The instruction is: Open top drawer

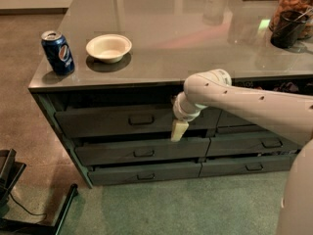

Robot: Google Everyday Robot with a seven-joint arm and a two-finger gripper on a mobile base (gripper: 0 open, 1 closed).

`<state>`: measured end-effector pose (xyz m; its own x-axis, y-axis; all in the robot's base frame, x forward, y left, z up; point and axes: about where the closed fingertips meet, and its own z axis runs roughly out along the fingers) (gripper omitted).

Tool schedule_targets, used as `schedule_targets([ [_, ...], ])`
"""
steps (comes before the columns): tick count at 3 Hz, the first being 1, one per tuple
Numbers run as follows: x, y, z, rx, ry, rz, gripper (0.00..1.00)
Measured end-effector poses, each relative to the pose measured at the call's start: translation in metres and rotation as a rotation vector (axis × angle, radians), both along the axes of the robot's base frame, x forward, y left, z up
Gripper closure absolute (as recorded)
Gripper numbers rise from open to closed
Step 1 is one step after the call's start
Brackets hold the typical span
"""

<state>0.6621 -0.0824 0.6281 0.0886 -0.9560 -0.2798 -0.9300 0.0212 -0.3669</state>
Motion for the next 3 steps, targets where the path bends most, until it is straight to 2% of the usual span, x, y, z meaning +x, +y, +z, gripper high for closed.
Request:
schedule_targets([
  [3, 0.0, 0.0, -0.0001, 0.0, 0.0, 0.0, 0.81],
])
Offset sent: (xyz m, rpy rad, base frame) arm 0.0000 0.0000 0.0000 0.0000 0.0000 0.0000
